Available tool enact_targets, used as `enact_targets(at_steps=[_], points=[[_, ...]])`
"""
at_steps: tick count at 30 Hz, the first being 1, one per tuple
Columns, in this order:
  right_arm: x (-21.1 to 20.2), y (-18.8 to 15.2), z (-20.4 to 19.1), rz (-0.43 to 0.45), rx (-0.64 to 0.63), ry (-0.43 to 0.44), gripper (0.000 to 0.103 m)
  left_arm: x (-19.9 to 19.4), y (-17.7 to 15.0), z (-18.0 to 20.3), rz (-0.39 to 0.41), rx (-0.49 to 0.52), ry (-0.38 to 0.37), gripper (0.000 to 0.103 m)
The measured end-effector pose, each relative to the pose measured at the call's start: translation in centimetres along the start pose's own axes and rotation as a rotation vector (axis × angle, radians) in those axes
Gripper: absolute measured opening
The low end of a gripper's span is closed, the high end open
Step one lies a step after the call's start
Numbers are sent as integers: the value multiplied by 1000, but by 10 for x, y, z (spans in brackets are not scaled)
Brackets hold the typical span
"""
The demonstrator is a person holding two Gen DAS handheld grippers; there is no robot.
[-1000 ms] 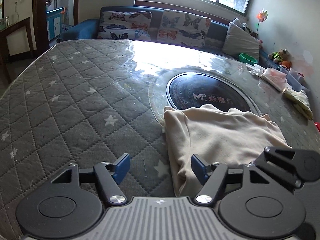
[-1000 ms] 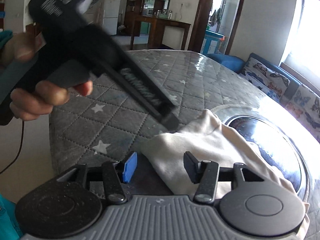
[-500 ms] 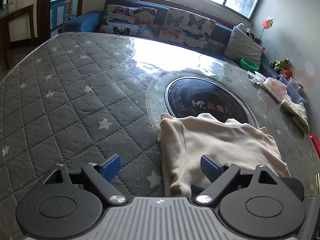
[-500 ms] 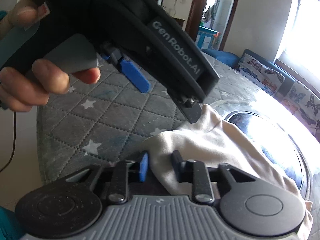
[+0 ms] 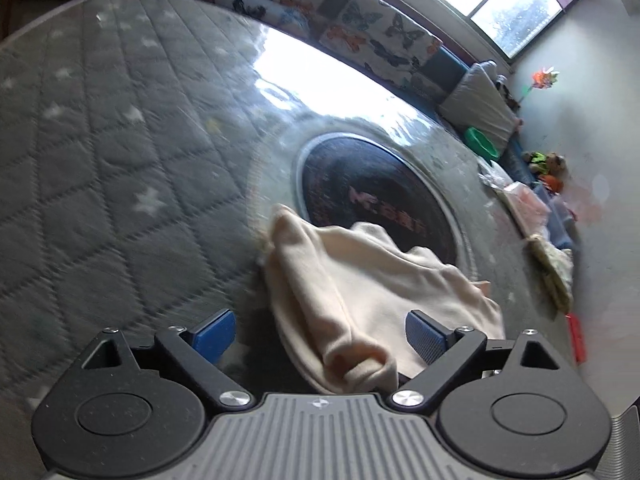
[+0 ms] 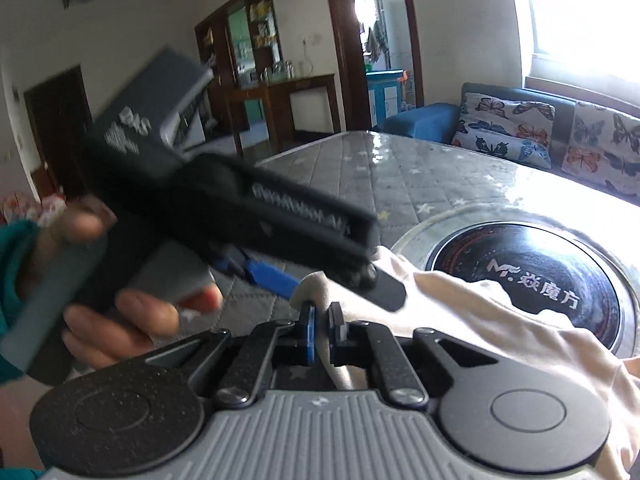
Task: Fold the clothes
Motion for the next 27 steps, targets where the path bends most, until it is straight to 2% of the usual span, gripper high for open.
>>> enact_targets(at_steps=[3,5,6,8,10,12,14,17,18,19,24,27], points=[[-9,1,9,12,19,15,5,11,-1,4,-35,-26,-46,70],[-12,0,10,16,21,23,5,19,-3,5,-56,-44,-74,52],[-11,-1,9,14,22,27,5,23,-4,5,-67,-56,-85,48],[-11,-2,7,11,23,34,5,27,-5,3,-77,-70,-93,33],[-11,-5,6,6,24,46,5,28,-5,3,-74,-67,-93,28],[-12,-7,3,-1,12,52,6,28,-6,2,-71,-65,-93,25],[-15,-10,0,-6,-5,52,10,28,-6,1,-67,-63,-93,25],[-27,-15,8,-4,-11,9,13,29,-6,1,-62,-59,-93,25],[-33,-17,12,-5,-8,-8,15,29,-6,0,-61,-58,-93,25],[-39,-19,17,-5,-5,-29,22,30,-6,0,-59,-57,-93,25],[-59,-27,70,-20,68,-232,28,28,-5,0,-50,-38,-78,25],[-67,-32,112,-23,149,-343,36,27,-4,0,-44,-20,-63,26]])
Point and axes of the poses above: each gripper's, at about its wrist camera, not at the fingertips, and x roughly the way its jaws point, z to its right, y to its top, the point moved 4 cm from there along x, roughly the way its jaws point, and after that the axes turned 3 degrees about x, right-handed, at the moved point
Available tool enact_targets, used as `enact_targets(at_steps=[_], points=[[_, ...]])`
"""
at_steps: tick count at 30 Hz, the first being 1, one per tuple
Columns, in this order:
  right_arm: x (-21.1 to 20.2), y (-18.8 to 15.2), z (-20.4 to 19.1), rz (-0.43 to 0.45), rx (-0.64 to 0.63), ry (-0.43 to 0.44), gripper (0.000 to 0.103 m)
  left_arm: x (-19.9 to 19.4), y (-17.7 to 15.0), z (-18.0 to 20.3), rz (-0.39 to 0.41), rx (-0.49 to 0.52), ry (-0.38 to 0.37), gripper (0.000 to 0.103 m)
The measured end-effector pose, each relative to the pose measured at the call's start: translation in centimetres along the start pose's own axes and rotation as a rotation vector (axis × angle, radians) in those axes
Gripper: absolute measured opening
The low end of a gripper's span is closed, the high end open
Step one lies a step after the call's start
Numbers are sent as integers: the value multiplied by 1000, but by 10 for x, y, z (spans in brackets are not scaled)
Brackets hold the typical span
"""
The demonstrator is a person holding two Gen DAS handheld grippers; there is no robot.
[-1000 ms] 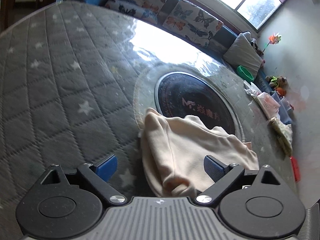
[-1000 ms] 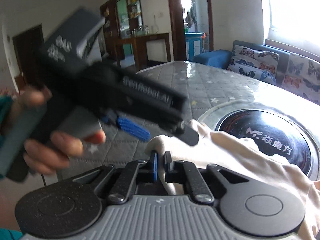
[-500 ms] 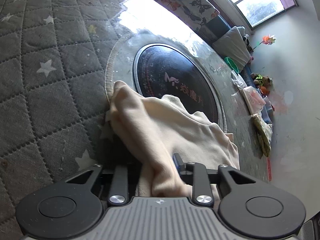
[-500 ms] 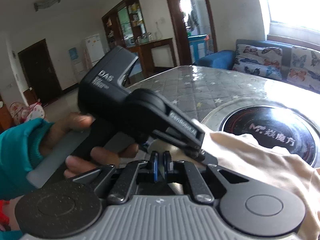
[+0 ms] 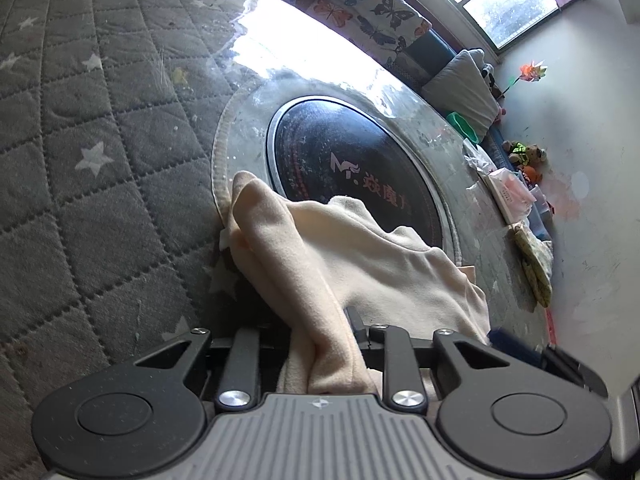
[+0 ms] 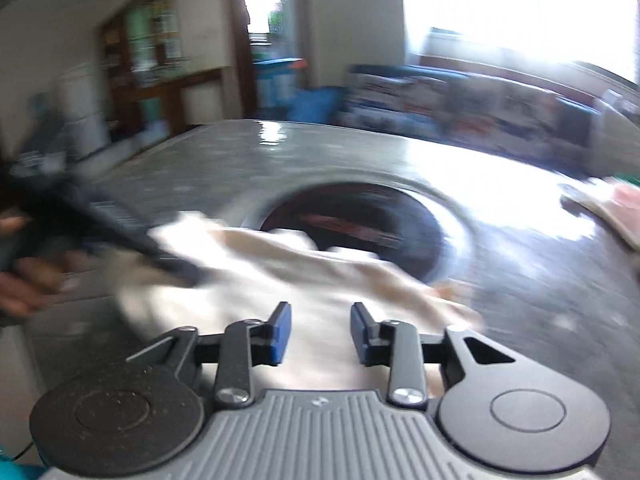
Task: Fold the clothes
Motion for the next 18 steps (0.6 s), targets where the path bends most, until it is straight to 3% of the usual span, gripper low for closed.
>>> enact_targets(at_steps=[4,8,17,18], points=[[13,-1,49,-13,131,-81,41,0,1,2,4,22,17,26],[15,-11,80,-22,253,-92,46,1,2,2,7,33,27,26],[35,-14,84,-17,313,-70,47,2,4,4,10,56,41,26],[36,-14,81,-18,310,-68,42,2,4,4,10,58,42,26]])
Point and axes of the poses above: each gripper's, at about its wrist camera, not at the fingertips, and x roughly the way its jaws point, z to its right, y to its top, the point moved 4 cm from there along x, roughly the way its jaws point, and after that the axes turned 3 degrees about x, right-handed, at the moved point
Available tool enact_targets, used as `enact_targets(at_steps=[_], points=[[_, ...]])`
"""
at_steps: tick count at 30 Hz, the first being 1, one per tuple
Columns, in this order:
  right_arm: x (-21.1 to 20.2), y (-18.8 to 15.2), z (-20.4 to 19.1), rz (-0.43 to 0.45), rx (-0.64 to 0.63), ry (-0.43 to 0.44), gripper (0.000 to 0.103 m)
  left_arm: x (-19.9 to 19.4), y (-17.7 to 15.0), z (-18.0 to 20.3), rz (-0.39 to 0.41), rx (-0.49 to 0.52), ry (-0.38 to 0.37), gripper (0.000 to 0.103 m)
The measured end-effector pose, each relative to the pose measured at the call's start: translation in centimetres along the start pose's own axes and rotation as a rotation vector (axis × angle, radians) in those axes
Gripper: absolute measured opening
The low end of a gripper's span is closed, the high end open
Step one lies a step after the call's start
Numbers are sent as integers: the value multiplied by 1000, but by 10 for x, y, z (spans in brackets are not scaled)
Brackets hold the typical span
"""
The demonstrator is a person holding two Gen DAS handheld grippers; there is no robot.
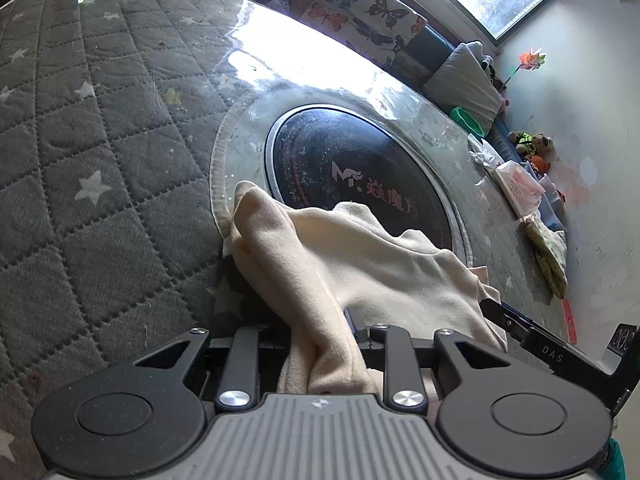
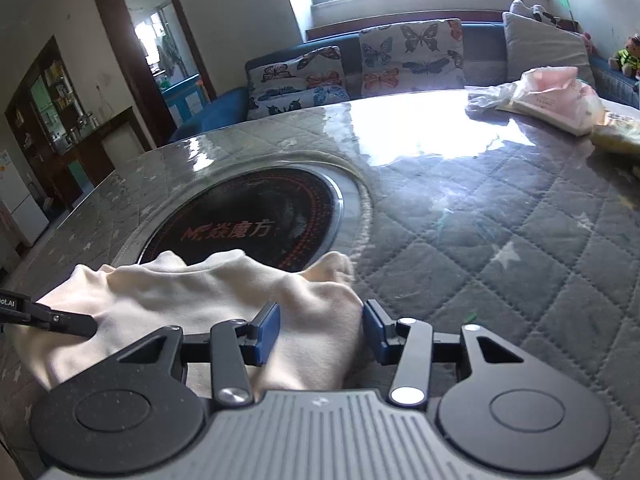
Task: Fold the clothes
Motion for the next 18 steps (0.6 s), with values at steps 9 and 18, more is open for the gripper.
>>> enact_targets(at_steps=[9,18], points=[[-2,-1,-9,-18,15,16,16,0,1,1,1,18,11,26],[-2,-4,-12,-21,10,23,17,0,1,7,5,74,47,26]])
Point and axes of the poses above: each gripper's, at about its wrist camera, not at the fingertips, and x roughly the way its jaws point, z to its right, y to its top, the point moved 4 cm from there along x, roughly the way its jaws point, and after that the axes turned 3 degrees about x, right-handed, at the moved point
